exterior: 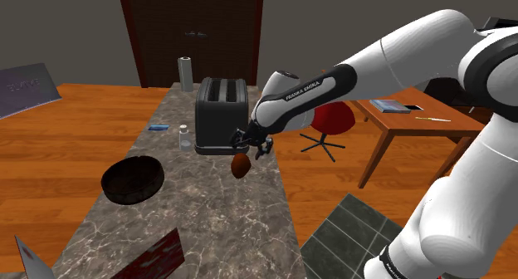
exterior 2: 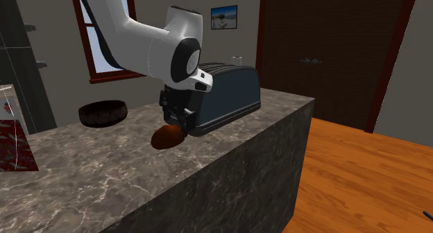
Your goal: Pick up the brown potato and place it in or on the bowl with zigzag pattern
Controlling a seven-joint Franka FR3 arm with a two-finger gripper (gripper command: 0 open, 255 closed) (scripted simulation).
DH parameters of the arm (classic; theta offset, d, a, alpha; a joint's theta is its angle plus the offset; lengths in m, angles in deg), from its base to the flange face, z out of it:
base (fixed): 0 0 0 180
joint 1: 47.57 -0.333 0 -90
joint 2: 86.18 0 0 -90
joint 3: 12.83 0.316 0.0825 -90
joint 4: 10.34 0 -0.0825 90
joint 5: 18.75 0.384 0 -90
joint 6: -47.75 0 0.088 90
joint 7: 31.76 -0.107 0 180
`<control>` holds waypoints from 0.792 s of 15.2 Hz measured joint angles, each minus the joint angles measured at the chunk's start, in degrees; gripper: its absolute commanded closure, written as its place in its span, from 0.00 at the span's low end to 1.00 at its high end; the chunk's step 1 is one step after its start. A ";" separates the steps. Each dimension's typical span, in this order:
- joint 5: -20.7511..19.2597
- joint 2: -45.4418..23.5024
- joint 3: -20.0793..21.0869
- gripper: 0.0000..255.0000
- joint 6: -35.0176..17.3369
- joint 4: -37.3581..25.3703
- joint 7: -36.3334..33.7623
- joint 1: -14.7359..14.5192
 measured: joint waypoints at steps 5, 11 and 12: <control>0.93 -3.72 0.44 0.00 -3.22 -0.60 0.55 -0.37; 1.05 -4.41 0.52 0.00 -3.76 -0.81 0.63 -0.44; 1.05 -4.42 0.52 1.00 -3.77 -0.81 0.63 -0.44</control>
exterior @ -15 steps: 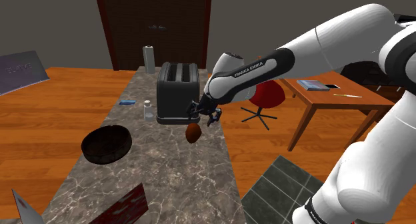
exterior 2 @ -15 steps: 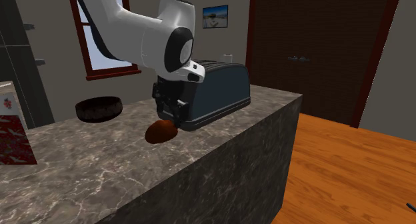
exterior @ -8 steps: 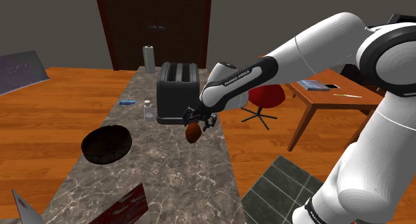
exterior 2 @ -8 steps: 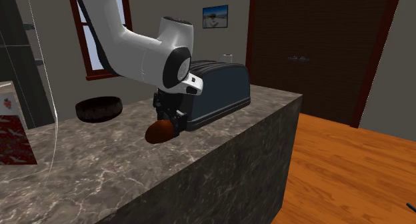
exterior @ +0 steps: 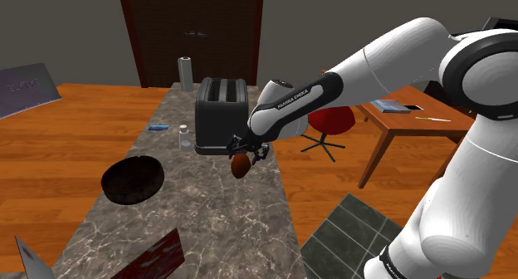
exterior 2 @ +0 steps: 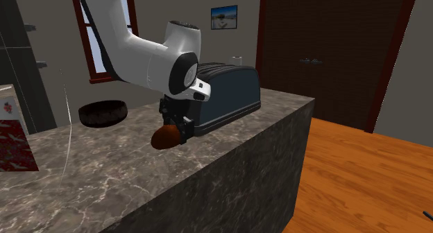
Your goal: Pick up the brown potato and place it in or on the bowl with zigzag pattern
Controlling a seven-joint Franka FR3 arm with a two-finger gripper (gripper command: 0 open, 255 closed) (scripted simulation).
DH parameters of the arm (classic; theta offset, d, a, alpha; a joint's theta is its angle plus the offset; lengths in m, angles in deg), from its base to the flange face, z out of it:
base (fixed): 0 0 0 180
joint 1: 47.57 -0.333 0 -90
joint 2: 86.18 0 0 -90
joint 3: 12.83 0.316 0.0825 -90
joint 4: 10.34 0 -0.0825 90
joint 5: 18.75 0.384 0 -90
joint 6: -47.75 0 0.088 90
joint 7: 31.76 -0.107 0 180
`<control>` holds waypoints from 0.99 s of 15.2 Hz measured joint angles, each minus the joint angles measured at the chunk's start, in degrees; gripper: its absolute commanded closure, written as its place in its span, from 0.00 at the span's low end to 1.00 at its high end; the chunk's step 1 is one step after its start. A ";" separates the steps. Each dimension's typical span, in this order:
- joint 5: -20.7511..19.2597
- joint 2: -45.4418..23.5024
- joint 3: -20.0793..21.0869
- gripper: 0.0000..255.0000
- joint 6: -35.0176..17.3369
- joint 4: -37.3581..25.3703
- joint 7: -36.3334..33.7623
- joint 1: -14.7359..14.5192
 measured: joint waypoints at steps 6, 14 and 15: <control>0.02 0.03 -0.02 1.00 -0.04 -0.02 0.03 0.03; -0.98 1.69 -0.24 1.00 2.18 -0.55 -1.05 0.01; -1.33 2.15 -0.30 1.00 2.94 -0.87 -1.45 0.01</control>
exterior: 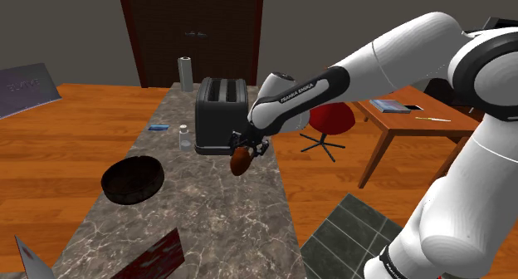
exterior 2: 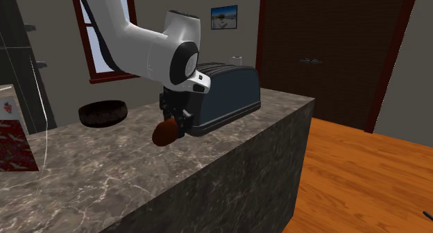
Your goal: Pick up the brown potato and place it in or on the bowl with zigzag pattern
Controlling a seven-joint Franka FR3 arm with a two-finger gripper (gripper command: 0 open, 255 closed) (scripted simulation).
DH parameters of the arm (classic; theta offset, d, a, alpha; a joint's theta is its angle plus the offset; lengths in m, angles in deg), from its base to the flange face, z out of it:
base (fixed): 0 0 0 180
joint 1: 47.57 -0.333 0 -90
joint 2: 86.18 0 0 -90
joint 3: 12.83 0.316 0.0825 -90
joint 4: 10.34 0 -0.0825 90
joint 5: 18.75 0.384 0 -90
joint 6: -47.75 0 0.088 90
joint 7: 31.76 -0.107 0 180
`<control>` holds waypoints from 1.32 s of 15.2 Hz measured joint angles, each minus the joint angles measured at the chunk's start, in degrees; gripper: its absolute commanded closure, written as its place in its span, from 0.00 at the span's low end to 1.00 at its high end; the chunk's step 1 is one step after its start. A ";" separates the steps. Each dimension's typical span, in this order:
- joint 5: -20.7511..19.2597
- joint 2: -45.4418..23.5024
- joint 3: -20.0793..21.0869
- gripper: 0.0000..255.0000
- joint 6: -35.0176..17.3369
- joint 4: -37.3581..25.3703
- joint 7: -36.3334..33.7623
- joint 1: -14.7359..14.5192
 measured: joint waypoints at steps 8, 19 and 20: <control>-1.98 4.10 -0.37 1.00 5.79 -1.79 -2.21 0.23; -4.05 8.28 -0.57 1.00 13.81 -5.79 -4.86 0.55; -4.25 8.53 -0.59 1.00 14.66 -6.41 -5.11 0.59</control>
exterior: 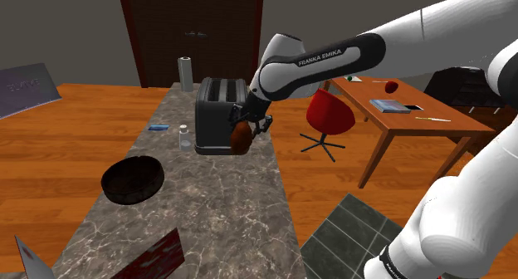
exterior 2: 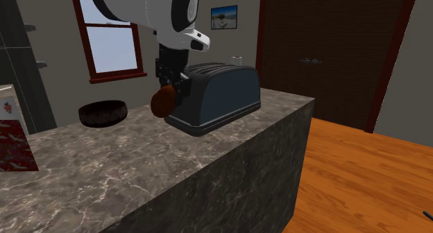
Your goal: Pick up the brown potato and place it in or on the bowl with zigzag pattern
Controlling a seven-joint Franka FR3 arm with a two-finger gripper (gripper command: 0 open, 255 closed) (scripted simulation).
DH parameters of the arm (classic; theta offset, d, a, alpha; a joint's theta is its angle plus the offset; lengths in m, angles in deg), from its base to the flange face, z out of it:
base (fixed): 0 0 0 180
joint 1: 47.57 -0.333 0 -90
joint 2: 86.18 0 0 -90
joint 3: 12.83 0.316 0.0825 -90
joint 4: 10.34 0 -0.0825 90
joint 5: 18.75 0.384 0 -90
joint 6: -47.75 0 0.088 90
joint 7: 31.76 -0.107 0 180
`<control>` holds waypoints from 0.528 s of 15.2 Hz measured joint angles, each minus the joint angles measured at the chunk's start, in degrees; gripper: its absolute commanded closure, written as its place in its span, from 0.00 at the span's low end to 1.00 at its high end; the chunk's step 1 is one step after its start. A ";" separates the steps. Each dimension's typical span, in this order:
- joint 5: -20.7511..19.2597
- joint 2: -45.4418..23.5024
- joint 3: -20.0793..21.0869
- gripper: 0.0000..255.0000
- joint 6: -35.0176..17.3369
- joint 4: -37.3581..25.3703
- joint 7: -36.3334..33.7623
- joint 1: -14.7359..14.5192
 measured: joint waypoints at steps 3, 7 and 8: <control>-0.44 0.73 -0.11 1.00 2.29 -1.57 -0.50 0.15; -1.78 -1.31 1.26 1.00 3.62 -5.48 -3.85 -0.79; -2.26 -2.63 1.87 1.00 3.19 -6.57 -5.14 -1.26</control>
